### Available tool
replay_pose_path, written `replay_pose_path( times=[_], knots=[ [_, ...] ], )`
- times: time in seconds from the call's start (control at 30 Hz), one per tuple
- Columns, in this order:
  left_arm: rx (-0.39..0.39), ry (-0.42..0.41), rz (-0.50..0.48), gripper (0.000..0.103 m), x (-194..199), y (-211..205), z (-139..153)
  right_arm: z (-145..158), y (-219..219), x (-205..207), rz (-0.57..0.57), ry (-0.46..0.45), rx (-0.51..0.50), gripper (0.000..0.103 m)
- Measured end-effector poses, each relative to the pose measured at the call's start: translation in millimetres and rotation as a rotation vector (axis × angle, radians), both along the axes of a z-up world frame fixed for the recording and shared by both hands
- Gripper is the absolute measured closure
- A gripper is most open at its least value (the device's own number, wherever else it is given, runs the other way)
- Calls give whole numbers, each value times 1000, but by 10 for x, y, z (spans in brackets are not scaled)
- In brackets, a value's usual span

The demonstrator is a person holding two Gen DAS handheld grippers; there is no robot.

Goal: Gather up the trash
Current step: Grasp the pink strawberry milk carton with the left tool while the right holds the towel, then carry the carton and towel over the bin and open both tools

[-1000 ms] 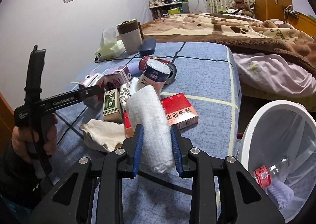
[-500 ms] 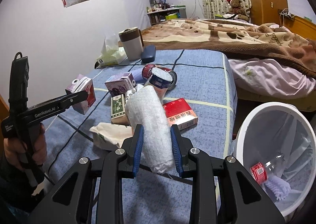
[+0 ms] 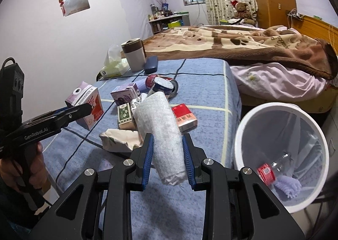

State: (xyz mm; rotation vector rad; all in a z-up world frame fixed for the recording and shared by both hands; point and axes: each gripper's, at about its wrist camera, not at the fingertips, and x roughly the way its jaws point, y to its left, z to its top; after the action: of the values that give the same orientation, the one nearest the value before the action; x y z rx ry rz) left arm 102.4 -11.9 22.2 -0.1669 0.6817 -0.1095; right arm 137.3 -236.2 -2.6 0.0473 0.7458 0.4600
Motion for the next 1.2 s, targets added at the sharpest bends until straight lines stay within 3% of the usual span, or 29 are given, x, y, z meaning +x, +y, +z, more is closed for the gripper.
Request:
replay_pose_path(
  times=[1.2],
  knots=[
    [7, 24, -397, 48, 311, -1635, -26, -113, -1042, -52, -284, 18, 23, 74]
  ],
)
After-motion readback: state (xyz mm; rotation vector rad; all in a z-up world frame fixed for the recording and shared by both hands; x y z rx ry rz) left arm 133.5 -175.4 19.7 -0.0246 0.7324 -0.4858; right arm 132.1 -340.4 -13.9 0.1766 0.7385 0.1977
